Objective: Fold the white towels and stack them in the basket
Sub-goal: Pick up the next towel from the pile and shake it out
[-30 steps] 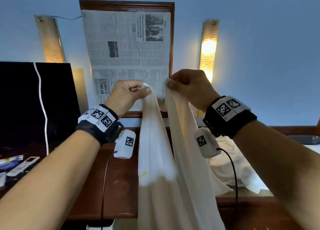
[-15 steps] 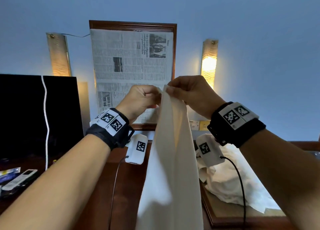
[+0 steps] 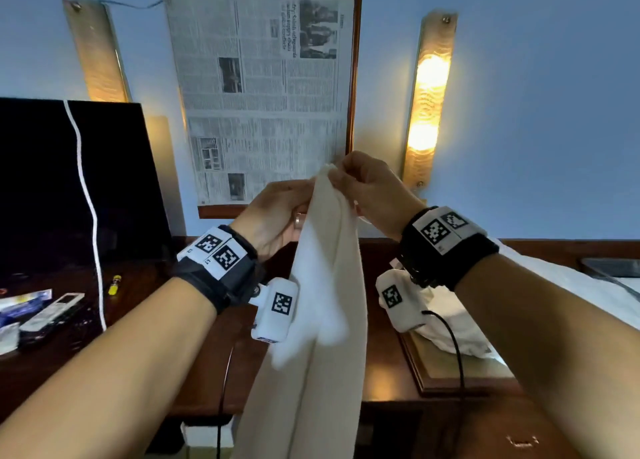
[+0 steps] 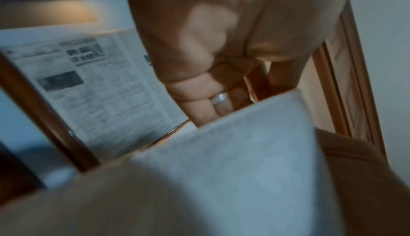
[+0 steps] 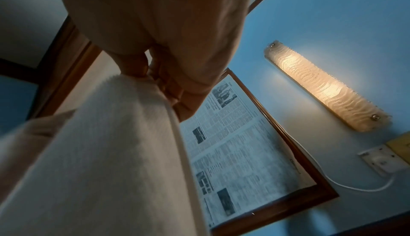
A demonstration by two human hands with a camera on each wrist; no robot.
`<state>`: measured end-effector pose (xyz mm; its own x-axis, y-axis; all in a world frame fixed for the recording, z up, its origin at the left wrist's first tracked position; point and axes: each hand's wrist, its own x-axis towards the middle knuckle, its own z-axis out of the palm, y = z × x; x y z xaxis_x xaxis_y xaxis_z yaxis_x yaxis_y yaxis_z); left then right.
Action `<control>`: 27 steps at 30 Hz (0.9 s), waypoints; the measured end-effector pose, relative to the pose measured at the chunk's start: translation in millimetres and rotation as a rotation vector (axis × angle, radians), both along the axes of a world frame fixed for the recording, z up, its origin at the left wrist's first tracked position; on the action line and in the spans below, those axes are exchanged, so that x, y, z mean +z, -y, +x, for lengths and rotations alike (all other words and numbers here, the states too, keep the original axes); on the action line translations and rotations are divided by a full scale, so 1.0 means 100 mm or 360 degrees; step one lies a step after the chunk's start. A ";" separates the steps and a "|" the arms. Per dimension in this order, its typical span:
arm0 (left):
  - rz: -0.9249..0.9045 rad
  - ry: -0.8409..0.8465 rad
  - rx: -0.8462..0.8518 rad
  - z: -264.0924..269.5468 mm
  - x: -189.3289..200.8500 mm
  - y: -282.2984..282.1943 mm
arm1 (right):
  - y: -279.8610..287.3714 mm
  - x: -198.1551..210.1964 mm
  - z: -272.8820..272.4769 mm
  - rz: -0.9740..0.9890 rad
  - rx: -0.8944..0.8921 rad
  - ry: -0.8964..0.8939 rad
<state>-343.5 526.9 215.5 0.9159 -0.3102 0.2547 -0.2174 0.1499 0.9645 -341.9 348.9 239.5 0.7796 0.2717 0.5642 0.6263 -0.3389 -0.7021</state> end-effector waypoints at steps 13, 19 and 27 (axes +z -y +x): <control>0.0757 0.0677 0.0630 0.29 -0.35 0.03 | -0.01 -0.66 0.31 -0.0025 -0.0140 0.0052; 0.0639 0.0623 0.0903 0.44 -0.51 -0.18 | 0.46 -1.81 0.49 -0.0462 -0.0226 -0.0254; 0.0517 0.0526 0.1377 0.54 -0.60 -0.58 | 1.40 -3.00 0.79 -0.1113 -0.0525 -0.0671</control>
